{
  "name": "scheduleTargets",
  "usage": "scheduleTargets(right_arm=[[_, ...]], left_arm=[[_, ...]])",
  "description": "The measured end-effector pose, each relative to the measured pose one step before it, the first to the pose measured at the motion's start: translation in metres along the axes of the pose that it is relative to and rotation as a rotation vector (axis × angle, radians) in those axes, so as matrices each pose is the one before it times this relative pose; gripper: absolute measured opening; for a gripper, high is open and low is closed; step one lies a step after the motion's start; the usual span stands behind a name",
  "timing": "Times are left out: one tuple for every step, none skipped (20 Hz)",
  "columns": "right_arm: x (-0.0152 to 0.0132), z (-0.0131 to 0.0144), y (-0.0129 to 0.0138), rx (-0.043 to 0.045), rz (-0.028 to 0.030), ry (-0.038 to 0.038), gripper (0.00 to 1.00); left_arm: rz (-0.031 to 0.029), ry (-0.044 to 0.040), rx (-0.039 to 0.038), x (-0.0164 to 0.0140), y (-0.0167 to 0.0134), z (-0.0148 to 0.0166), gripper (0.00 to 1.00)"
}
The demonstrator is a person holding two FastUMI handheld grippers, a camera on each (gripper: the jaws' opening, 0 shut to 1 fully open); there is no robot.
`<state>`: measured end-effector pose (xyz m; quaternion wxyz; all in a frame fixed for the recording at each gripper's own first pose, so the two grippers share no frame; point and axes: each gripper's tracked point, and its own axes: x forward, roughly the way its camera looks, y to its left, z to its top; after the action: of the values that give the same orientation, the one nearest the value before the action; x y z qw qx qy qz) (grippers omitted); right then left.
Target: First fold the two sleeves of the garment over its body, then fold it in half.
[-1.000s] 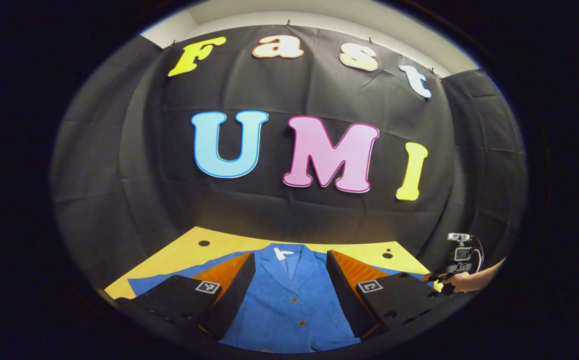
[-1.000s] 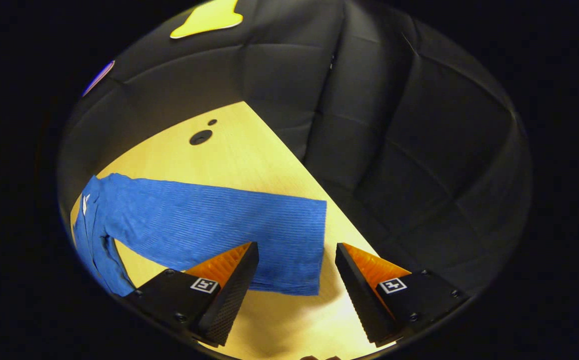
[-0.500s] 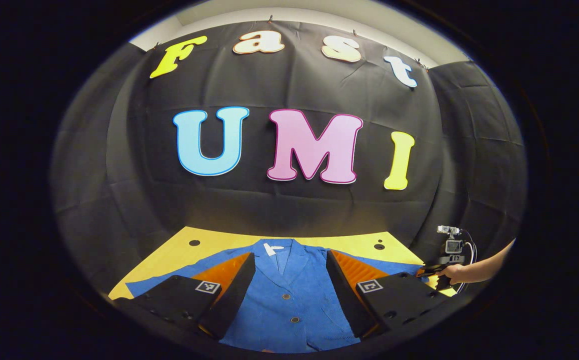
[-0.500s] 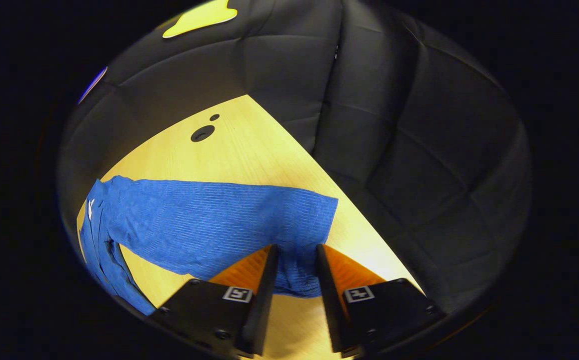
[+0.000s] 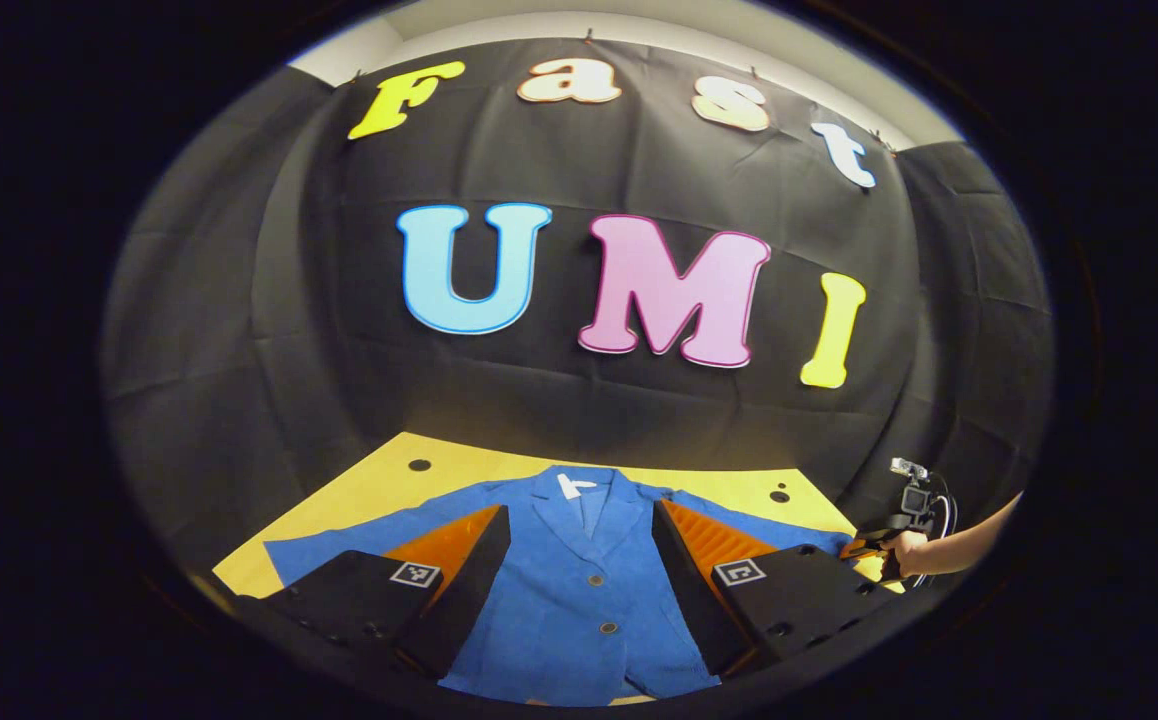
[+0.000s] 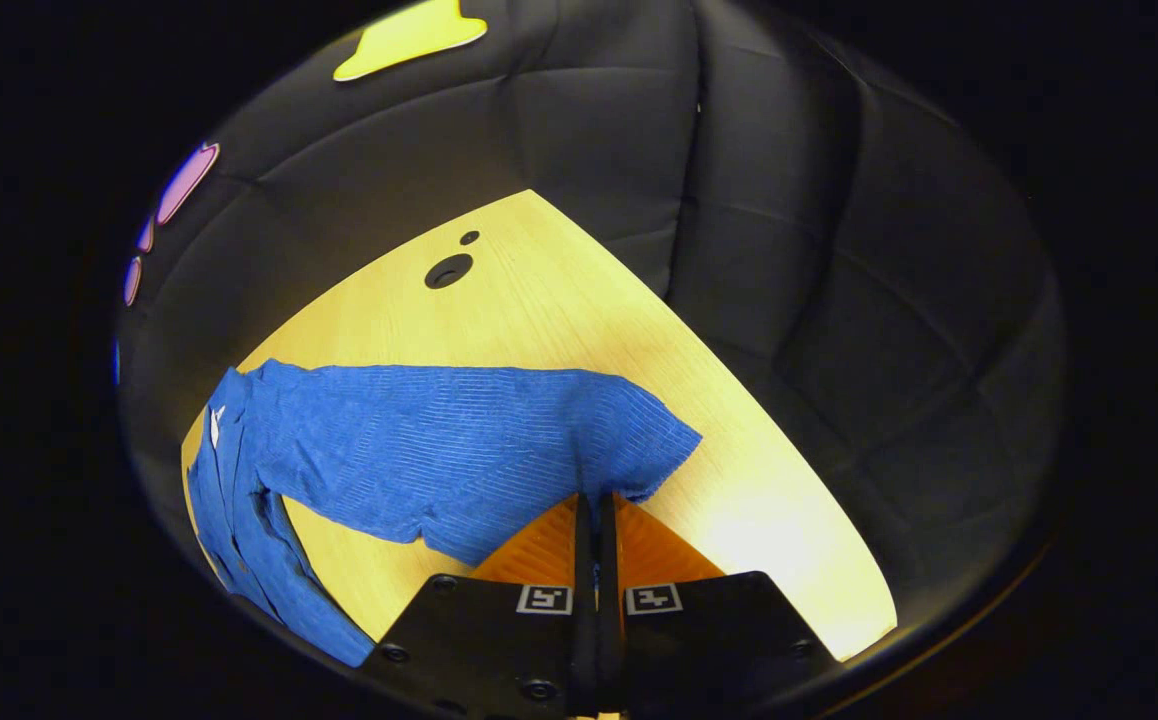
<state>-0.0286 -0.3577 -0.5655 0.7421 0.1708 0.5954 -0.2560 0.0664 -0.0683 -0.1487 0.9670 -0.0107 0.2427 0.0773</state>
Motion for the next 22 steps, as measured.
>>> scheduleTargets(right_arm=[[-0.00559,0.00498,0.00646,-0.0222,0.00387,-0.01366,0.05],[-0.00682,0.00494,0.00979,-0.01423,0.01559,-0.01207,0.05],[-0.00636,0.00711,0.01225,-0.00975,0.01856,-0.0148,0.05],[-0.00624,0.00738,0.01545,-0.004,0.02626,-0.01579,0.05],[-0.00778,0.00955,0.01688,-0.00097,0.03127,-0.01797,0.05],[-0.00485,0.0083,0.01925,0.0013,0.03146,-0.01459,0.05],[-0.00465,0.00874,0.02276,-0.00026,0.03589,-0.01411,0.05],[-0.00322,0.00682,0.02473,-0.00516,0.04467,-0.01181,0.05],[-0.00435,0.00582,0.0267,-0.0137,0.04275,-0.00606,0.04],[-0.00264,0.00317,0.02791,-0.01464,0.04866,0.00157,0.05],[0.00005,0.003,0.03039,-0.0208,0.05412,-0.00045,0.04],[0.00238,0.00151,0.02982,-0.02843,0.0458,0.00386,0.04],[0.0046,-0.00114,0.02954,-0.02822,0.04691,0.01158,0.04],[0.00517,-0.00415,0.03135,-0.01839,0.05699,0.0148,0.05],[0.00578,-0.00245,0.02989,-0.01429,0.05637,0.01244,0.04],[0.00897,-0.00329,0.02596,-0.0188,0.04607,0.00789,0.04],[0.00606,-0.00321,0.02818,-0.01407,0.06084,0.00111,0.04],[0.00997,-0.00589,0.02881,-0.0072,0.05606,0.0138,0.04],[0.01172,-0.00736,0.02599,-0.0022,0.05265,0.02703,0.04],[0.01144,-0.00923,0.01957,-0.00808,0.04786,0.02344,0.04],[0.00983,-0.00908,0.02433,-0.01553,0.04662,0.02225,0.04],[0.01152,-0.00912,0.01883,-0.02207,0.05076,0.02536,0.04]], left_arm=[[0.01546,-0.00089,-0.01247,-0.00227,0.00857,-0.00008,0.82],[0.01497,-0.00406,-0.01034,-0.00133,0.00947,0.00095,0.81],[0.01479,-0.00212,-0.00769,-0.00192,0.00878,-0.00014,0.82],[0.01308,-0.002,-0.00431,-0.00141,0.00877,0.00022,0.82],[0.01415,-0.00099,-0.00192,-0.00112,0.00999,-0.00041,0.81],[0.01294,-0.00065,-0.00092,-0.00122,0.01027,0.00021,0.8],[0.01418,-0.00211,-0.00215,-0.00155,0.01043,0.0019,0.8],[0.01058,-0.00522,-0.00353,-0.00124,0.01024,0.00151,0.8],[0.00978,-0.00217,-0.00289,-0.00116,0.00912,0.00105,0.82],[0.01354,-0.0004,-0.00267,-0.00095,0.0111,0.00078,0.81],[0.01353,-0.00073,-0.00332,-0.00164,0.01139,-0.00025,0.82],[0.01283,-0.00196,-0.00508,-0.00159,0.01122,0.00045,0.82],[0.01165,0.00046,-0.00612,-0.00197,0.01097,-0.00129,0.82],[0.00963,0.00406,-0.00692,-0.00156,0.01133,-0.00129,0.82],[0.01156,0.00484,-0.00691,-0.00187,0.01109,-0.00187,0.82],[0.01223,0.00313,-0.00447,-0.00219,0.01113,-0.00219,0.82],[0.0141,0.00448,-0.00309,-0.00183,0.01058,-0.00133,0.82],[0.01393,0.00503,-0.00388,-0.00182,0.0106,-0.00263,0.81],[0.01137,0.00245,-0.0048,-0.00243,0.01,-0.00099,0.82],[0.00886,0.00105,-0.00467,-0.00068,0.00919,-0.00006,0.82],[0.00985,0.00301,-0.00339,-0.00012,0.0083,-0.0021,0.82],[0.01192,0.00481,-0.00302,0.00104,0.00837,-0.00118,0.82]])
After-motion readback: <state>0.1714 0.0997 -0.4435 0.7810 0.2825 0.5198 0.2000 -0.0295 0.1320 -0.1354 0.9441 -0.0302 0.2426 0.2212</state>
